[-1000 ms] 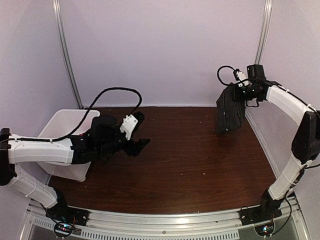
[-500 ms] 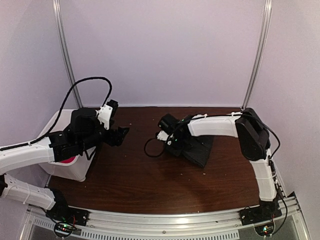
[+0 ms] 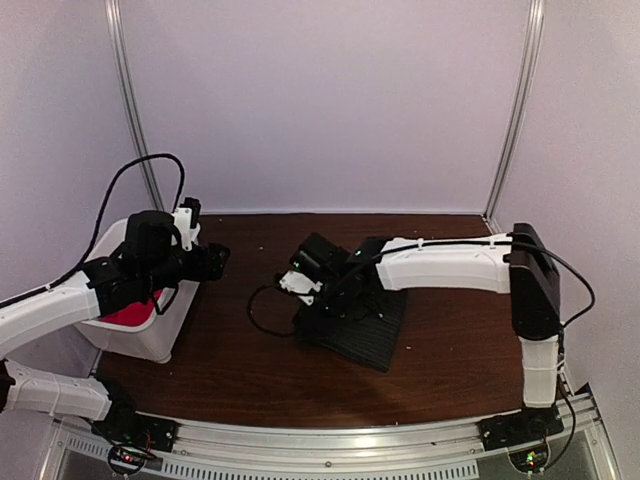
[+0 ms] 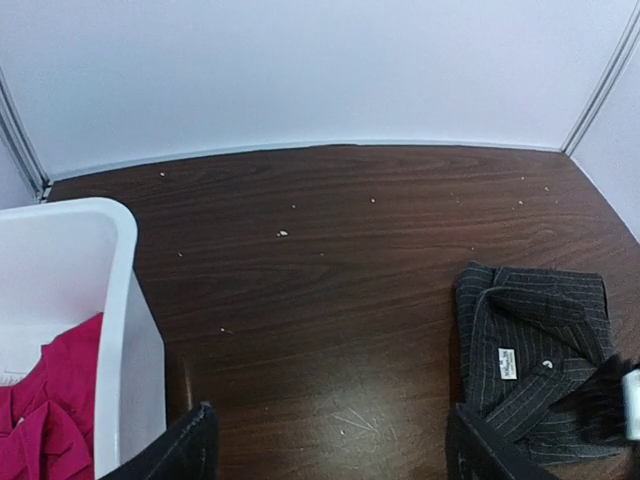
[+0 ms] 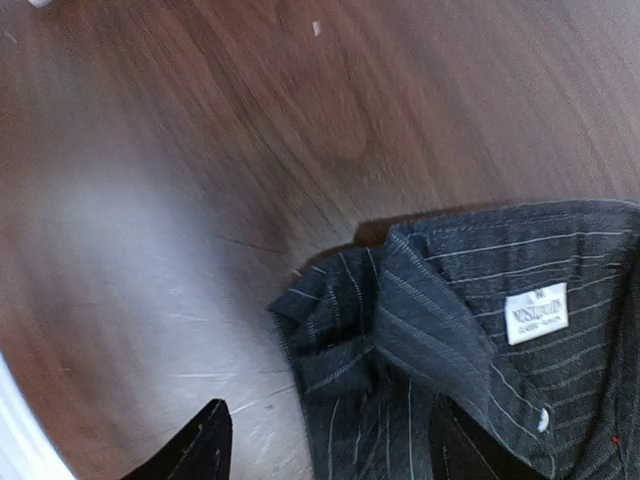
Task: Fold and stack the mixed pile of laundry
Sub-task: Turn over the square-folded shirt at the center of the board, then adjust the square-folded shirt at the center of the board.
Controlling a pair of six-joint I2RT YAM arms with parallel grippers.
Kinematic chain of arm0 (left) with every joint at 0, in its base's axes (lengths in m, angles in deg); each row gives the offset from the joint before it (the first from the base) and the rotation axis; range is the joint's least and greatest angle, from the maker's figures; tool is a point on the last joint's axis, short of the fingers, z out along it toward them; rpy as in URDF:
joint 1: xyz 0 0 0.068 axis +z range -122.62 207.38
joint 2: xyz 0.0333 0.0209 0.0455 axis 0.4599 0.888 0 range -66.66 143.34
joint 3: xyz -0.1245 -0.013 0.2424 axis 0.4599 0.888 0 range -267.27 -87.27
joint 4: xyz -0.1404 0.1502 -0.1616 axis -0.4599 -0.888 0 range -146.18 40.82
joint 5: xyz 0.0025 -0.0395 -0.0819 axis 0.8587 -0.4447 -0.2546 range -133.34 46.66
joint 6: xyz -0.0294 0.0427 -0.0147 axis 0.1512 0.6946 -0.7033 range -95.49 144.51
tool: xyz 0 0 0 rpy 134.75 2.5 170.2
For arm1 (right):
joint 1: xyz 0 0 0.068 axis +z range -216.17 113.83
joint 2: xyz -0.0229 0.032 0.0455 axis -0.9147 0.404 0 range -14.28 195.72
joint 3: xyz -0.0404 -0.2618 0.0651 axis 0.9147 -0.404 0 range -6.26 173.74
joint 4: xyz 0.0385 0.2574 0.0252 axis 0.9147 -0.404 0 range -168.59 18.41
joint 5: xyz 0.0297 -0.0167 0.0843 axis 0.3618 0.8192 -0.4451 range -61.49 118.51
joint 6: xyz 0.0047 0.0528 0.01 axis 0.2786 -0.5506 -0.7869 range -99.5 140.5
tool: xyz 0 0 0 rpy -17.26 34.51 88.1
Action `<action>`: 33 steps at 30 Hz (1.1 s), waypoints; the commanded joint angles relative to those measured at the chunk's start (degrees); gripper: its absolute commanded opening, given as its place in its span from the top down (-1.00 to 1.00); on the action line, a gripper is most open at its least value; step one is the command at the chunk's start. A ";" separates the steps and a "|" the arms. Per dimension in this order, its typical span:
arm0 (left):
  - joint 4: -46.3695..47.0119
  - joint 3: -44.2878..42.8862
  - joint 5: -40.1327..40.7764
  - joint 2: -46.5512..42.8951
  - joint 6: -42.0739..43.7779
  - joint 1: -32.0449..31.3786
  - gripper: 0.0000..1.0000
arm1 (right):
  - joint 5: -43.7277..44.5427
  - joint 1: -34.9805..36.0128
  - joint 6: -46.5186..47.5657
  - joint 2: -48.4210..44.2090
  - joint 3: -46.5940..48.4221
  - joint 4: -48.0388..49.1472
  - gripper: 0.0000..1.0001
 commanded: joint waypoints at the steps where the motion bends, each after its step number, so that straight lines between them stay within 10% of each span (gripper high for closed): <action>1: 1.89 -1.56 -8.62 3.49 -0.49 0.26 -0.54 | -20.24 -8.63 -3.26 -17.71 -3.92 11.59 -0.53; 11: 3.37 -10.70 -13.83 24.08 4.19 -12.23 -0.33 | -30.87 -34.75 -6.92 -15.23 -15.41 24.13 -0.34; 22: 4.11 -19.38 -16.05 44.64 1.33 -19.49 -0.11 | -30.58 -35.69 -4.93 -6.32 -20.76 21.51 -0.20; 33: -0.54 -22.51 -12.88 47.17 3.69 -7.18 -0.10 | -35.34 -28.33 -17.90 -32.71 -48.06 29.41 -0.35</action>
